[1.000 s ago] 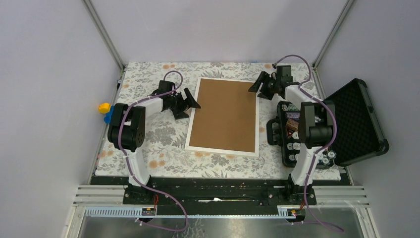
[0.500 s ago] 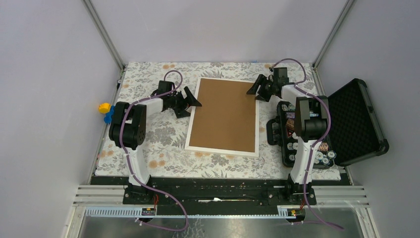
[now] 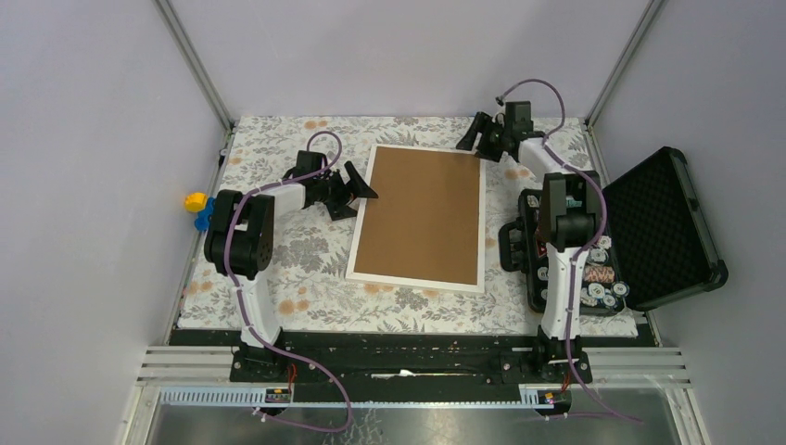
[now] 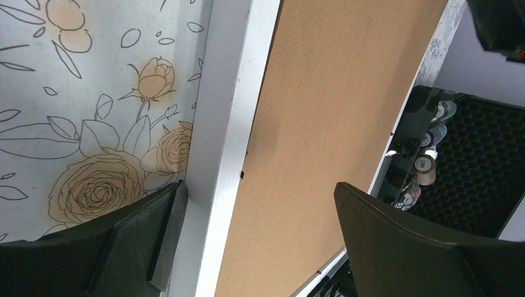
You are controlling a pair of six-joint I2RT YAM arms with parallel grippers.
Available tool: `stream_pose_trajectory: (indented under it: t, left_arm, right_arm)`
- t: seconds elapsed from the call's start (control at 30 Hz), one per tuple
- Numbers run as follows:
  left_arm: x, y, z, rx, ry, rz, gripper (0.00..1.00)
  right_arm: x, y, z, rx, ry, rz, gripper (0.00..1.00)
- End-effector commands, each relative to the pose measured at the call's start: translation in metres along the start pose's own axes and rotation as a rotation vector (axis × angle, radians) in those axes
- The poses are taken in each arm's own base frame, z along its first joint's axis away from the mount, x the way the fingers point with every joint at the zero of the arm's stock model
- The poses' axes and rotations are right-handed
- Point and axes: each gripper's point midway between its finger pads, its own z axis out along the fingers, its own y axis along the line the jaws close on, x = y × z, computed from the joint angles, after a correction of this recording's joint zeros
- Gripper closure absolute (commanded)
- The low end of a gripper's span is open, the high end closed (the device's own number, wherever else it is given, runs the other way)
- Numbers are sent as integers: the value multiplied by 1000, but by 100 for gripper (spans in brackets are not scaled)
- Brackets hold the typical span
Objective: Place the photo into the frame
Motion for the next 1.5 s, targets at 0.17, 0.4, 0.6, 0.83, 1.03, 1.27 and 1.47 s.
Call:
stream_pose_trajectory:
  t: [0.17,0.4,0.6,0.83,1.03,1.27,1.47]
  left_arm:
    - [-14,8,-25,-176,-101,55,1]
    - [46,21,-92,-407,-124,-76,1]
    - [130,0,-104,-270,-40,-110,1]
    - [175,-28,-93,-114,-29,-91,1]
    - [191,-26,-78,-112,9,-90,1]
    - [198,-22,-56,-108,48,-80,1]
    - [184,-25,-41,-133,24,-41,1]
  right_arm:
    - [0,36,47,-37,67,-222,24]
    - [15,47,66,-54,108,-300,24]
    - [27,45,78,-66,139,-309,24]
    - [34,46,92,-76,157,-311,24]
    - [46,53,93,-76,183,-317,25]
    - [49,89,62,-172,223,-277,30]
    - [58,108,35,-217,286,-216,34]
